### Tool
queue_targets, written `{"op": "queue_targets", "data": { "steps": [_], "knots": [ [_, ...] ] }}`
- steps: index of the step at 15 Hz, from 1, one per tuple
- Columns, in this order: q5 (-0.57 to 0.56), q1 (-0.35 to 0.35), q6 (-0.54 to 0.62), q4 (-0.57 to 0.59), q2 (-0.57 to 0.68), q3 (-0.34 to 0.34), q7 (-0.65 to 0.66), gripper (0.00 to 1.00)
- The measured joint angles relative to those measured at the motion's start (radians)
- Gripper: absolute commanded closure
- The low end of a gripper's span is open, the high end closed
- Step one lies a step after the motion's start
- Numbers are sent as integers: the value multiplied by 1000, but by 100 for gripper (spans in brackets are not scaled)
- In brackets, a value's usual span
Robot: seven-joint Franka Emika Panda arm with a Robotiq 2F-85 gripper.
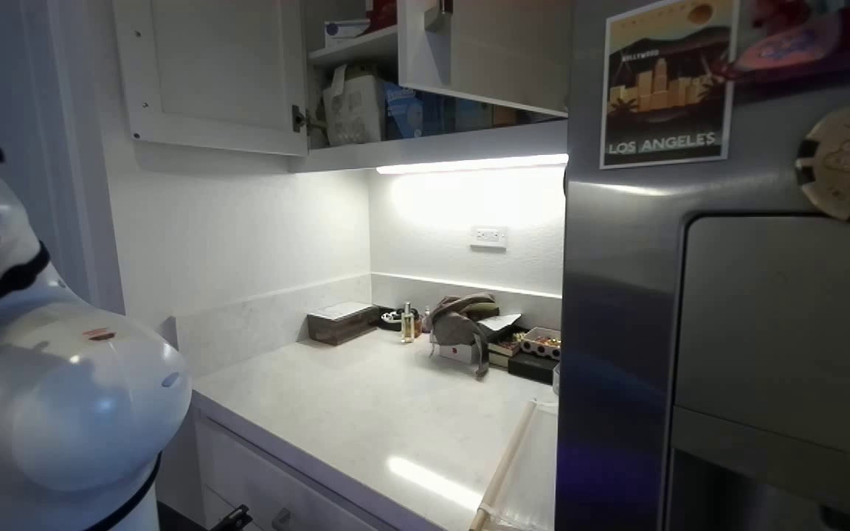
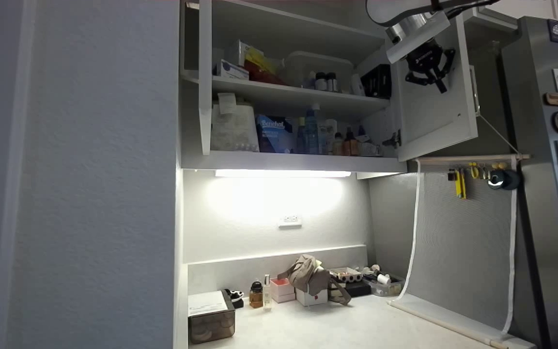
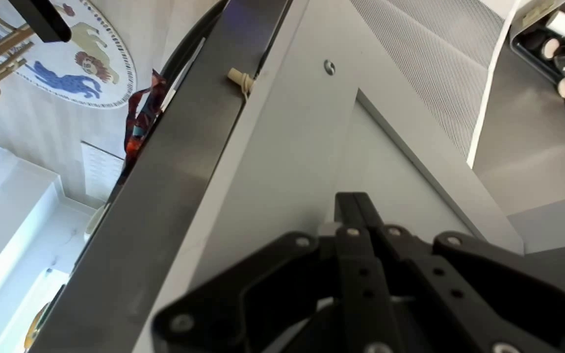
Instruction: Open the right cupboard door, take the brown bottle out of the cupboard, and put it on the counter
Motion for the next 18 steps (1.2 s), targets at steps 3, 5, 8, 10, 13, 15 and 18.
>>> {"op": "queue_targets", "data": {
  "steps": [3,5,8,10,13,15,18],
  "knots": [
    [-10,0,0,-22,-10,2,0,100],
    [-24,0,0,-37,-15,2,0,100],
    [-43,-1,0,-58,-20,-2,0,100],
    [-56,-1,0,-67,-22,-6,0,100],
    [-51,1,0,-75,-24,-7,0,100],
    [-10,6,0,-72,-23,0,1,100],
    [104,22,0,-35,-18,14,2,100]
  ]
}}
